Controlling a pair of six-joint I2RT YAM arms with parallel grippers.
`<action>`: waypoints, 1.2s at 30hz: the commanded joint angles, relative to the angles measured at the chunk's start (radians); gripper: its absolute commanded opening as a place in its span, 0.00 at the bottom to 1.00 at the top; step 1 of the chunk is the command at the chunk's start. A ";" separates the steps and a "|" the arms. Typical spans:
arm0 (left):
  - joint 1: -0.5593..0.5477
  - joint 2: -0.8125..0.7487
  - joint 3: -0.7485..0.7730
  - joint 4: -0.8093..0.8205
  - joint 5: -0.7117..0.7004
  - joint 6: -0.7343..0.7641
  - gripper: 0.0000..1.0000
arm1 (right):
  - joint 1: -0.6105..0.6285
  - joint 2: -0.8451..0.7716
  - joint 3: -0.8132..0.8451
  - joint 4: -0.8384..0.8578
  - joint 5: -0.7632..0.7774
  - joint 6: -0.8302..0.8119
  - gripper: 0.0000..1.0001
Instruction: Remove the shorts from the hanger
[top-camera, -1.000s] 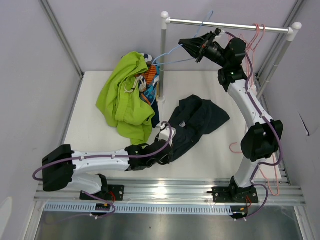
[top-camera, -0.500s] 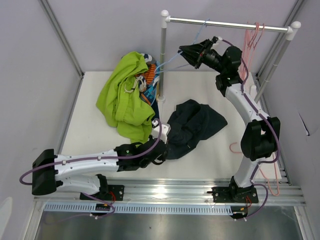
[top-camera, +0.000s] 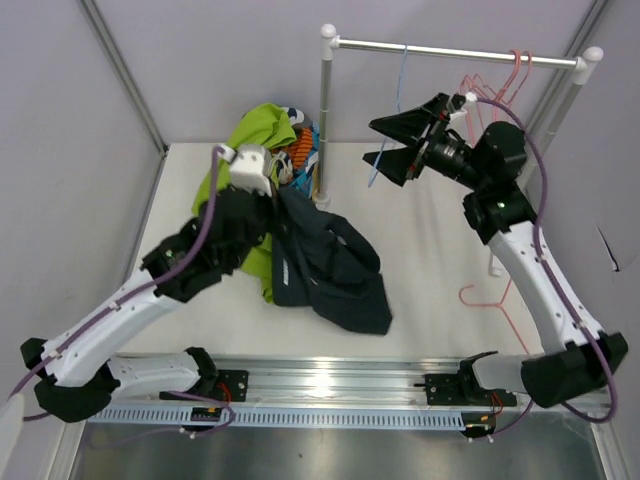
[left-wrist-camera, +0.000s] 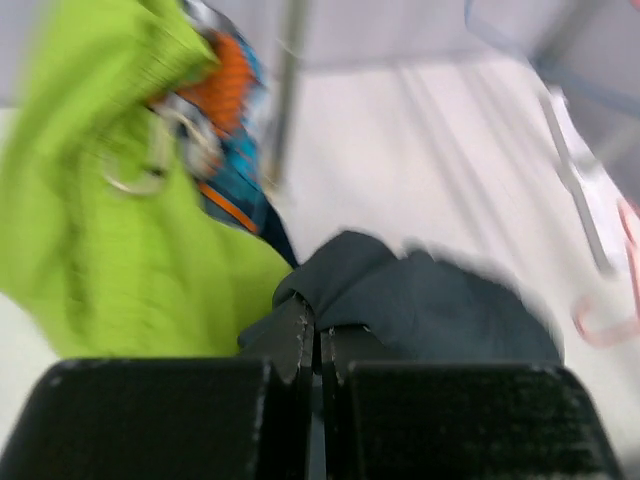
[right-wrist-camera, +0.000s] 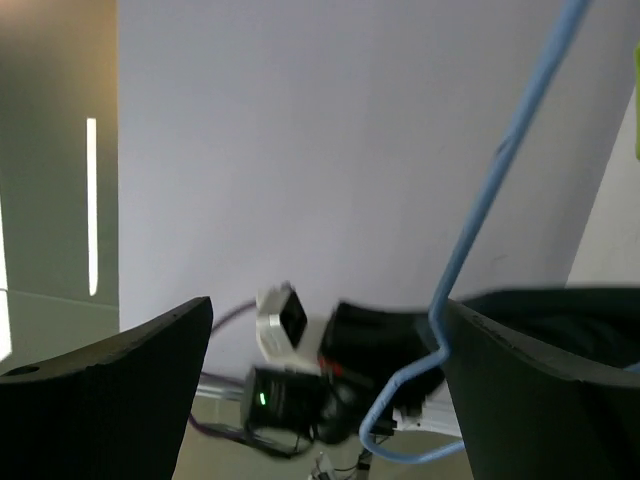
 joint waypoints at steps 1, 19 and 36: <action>0.145 0.036 0.171 -0.005 0.045 0.156 0.00 | 0.036 -0.119 -0.005 -0.171 0.063 -0.164 0.99; 0.707 1.016 1.187 0.133 0.416 0.218 0.11 | 0.037 -0.483 -0.046 -0.677 0.156 -0.744 0.99; 0.592 0.477 0.275 0.156 0.396 0.057 0.99 | 0.036 -0.558 -0.043 -1.383 1.288 -0.923 0.99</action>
